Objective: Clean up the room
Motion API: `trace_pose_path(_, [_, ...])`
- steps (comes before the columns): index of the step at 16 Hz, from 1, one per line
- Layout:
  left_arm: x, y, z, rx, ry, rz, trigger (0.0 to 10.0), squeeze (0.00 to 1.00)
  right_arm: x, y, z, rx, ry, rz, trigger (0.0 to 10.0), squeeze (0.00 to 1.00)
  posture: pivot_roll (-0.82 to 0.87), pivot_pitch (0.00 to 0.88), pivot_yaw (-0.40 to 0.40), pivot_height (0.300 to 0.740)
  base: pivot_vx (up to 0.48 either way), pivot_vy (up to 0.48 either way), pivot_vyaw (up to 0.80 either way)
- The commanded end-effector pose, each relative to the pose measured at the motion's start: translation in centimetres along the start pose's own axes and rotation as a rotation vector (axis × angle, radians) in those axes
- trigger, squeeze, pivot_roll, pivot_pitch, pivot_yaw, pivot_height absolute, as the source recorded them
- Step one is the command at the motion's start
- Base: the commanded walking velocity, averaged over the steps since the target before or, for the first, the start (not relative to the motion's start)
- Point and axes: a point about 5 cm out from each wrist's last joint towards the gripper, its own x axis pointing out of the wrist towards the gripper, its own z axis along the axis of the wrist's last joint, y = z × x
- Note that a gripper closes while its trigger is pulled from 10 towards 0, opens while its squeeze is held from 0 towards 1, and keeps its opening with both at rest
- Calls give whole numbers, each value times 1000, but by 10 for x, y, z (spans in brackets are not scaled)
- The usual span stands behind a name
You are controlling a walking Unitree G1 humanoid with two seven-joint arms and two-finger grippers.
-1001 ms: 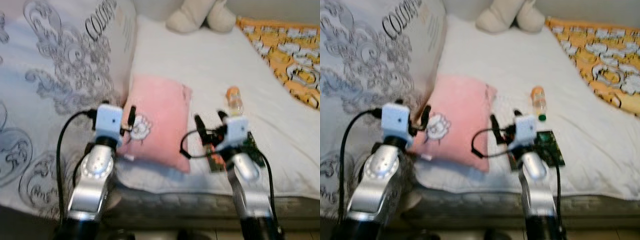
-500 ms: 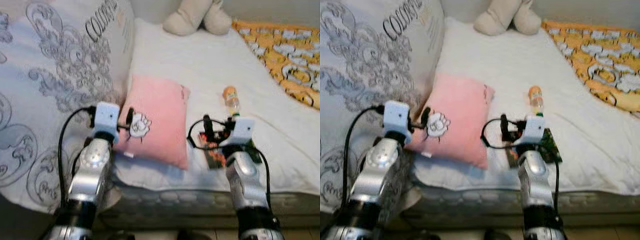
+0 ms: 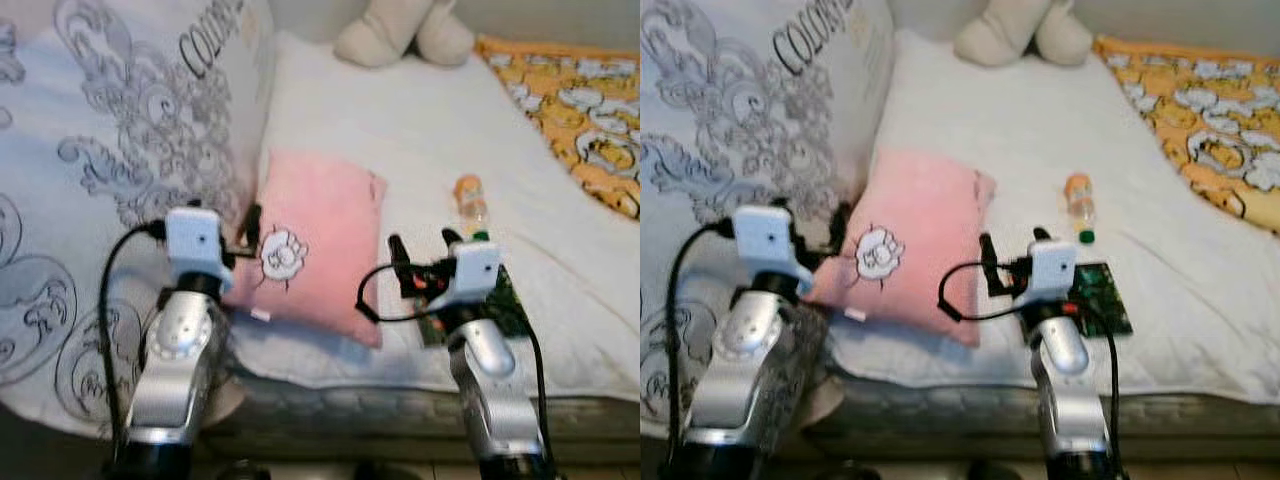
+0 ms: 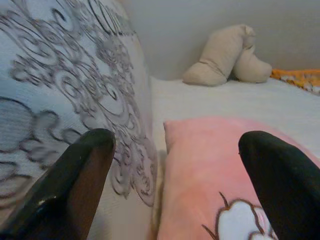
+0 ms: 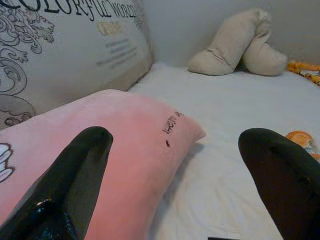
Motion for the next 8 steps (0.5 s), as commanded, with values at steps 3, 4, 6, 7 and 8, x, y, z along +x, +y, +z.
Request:
trace_pose_path(3, [1, -5, 3, 11, 10, 7, 10000, 0, 9, 3, 7, -21, 0, 21, 10000, 0, -50, 0, -15, 740, 0, -281, 0])
trace_pose_path(4, [0, -6, 2, 14, 17, -2, 10000, 0, 11, 4, 7, -27, 6, 28, 10000, 0, -50, 0, -15, 740, 0, -424, 0])
trace_pose_path(6, [0, -8, 2, 18, 21, -12, 10000, 0, 12, 3, 7, -32, 15, 25, 10000, 0, -53, 0, -14, 740, 0, -422, 534])
trace_pose_path(7, [1, -6, 0, 7, 26, 10, 10000, 0, 13, 2, 6, -40, 20, 23, 10000, 0, -58, 0, -11, 740, 296, -375, 694])
trace_pose_path(8, [3, -2, -1, 1, 34, 37, 10000, 0, 14, 2, 6, -40, 25, 18, 10000, 0, -60, 0, -10, 740, 0, 0, 625])
